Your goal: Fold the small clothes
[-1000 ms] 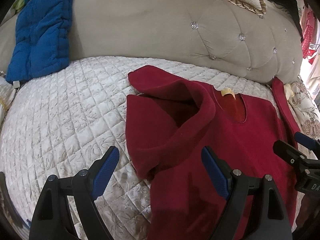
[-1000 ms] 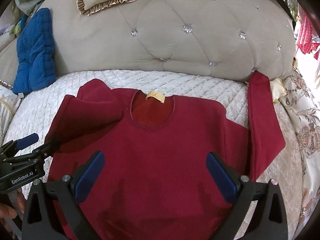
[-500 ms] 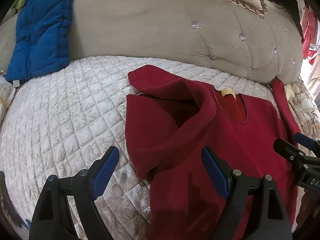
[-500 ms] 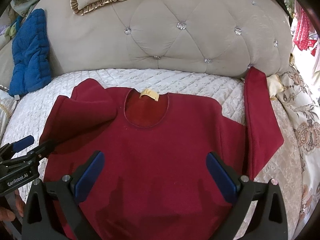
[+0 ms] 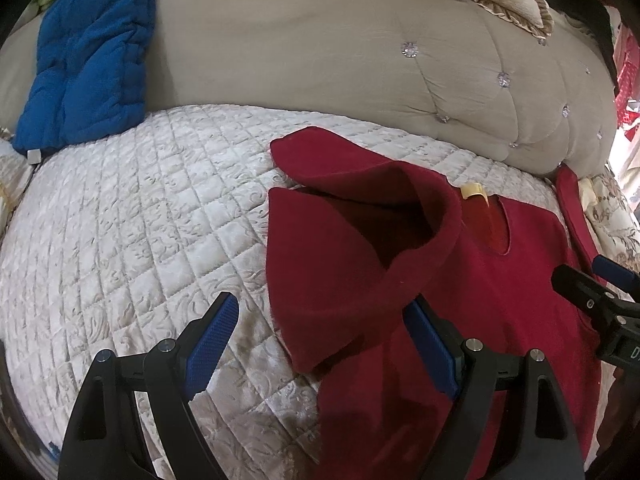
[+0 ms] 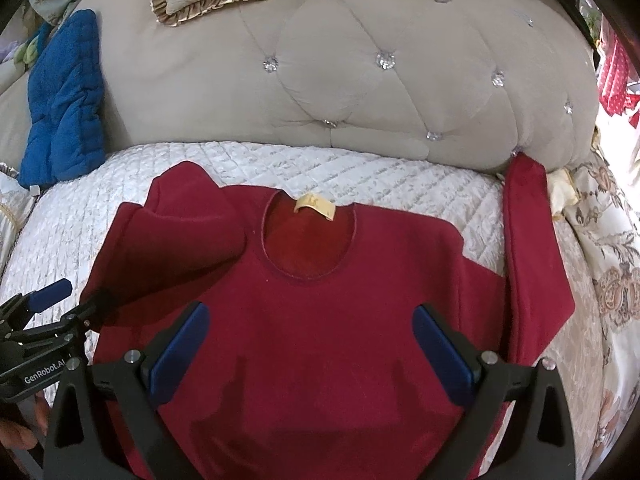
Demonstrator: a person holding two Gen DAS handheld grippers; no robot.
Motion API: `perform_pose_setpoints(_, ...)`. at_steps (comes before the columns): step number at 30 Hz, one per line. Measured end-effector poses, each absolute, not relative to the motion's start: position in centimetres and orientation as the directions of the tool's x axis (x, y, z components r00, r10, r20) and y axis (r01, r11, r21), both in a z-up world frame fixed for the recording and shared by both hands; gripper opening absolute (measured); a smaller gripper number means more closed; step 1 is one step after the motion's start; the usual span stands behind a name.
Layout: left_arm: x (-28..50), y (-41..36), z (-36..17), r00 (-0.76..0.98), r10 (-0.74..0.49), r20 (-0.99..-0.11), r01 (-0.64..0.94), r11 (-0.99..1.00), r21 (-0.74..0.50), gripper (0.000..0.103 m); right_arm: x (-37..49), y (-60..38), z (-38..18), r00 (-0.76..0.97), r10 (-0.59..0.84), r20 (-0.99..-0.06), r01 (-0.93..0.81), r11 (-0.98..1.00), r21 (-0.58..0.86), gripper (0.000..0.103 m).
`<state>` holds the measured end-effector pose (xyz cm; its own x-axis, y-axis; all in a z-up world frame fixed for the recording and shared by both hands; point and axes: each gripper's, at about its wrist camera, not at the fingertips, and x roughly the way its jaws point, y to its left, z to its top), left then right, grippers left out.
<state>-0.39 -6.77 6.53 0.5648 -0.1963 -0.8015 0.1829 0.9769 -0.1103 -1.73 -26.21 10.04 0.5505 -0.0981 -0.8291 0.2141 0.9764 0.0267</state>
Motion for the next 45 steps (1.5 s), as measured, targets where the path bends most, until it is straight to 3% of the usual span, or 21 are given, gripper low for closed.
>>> perform_pose_setpoints(14, 0.3, -6.1, 5.3, 0.552, -0.208, -0.807, 0.180, 0.975, -0.129, 0.066, 2.0, -23.7, 11.7, 0.576, -0.054, -0.815, 0.135, 0.990, 0.030, 0.103)
perform_pose_setpoints(22, 1.2, -4.5, 3.9, 0.530, -0.261, -0.806, 0.167, 0.965, -0.203, 0.066, 7.9, -19.5, 12.5, 0.564, 0.070, -0.823, -0.044, 0.998, 0.055, 0.103)
perform_pose_setpoints(30, 1.7, -3.4, 2.9, 0.504, -0.327, -0.799, 0.151, 0.945, -0.291, 0.066, 15.1, -11.2, 8.7, 0.425, -0.048, -0.904, -0.292, 0.938, -0.187, 0.101)
perform_pose_setpoints(32, 1.8, -3.3, 2.8, 0.501, -0.336, -0.798, 0.149, 0.941, -0.303, 0.066, 16.0, -10.2, 7.0, 0.385, -0.089, -0.918, -0.327, 0.918, -0.226, 0.089)
perform_pose_setpoints(33, 1.8, -3.4, 2.9, 0.503, -0.335, -0.797, 0.151, 0.942, -0.301, 0.066, 16.6, -10.0, 5.7, 0.357, -0.115, -0.927, -0.333, 0.911, -0.241, 0.064)
perform_pose_setpoints(34, 1.9, -3.4, 2.9, 0.506, -0.331, -0.797, 0.154, 0.943, -0.293, 0.066, 16.9, -10.3, 4.9, 0.326, -0.117, -0.938, -0.321, 0.920, -0.226, 0.026)
perform_pose_setpoints(35, 1.9, -3.4, 2.9, 0.509, -0.327, -0.796, 0.159, 0.945, -0.286, 0.066, 17.0, -10.9, 4.5, 0.308, -0.099, -0.946, -0.297, 0.935, -0.195, 0.011)
perform_pose_setpoints(39, 1.8, -3.4, 2.9, 0.512, -0.328, -0.794, 0.168, 0.945, -0.281, 0.066, 13.8, -16.2, 7.6, 0.425, 0.086, -0.901, -0.122, 0.992, 0.037, 0.008)
perform_pose_setpoints(45, 1.1, -3.8, 3.2, 0.526, -0.285, -0.802, 0.173, 0.958, -0.227, 0.066, 1.6, -26.8, 12.0, 0.651, 0.070, -0.756, 0.155, 0.963, 0.222, 0.006)
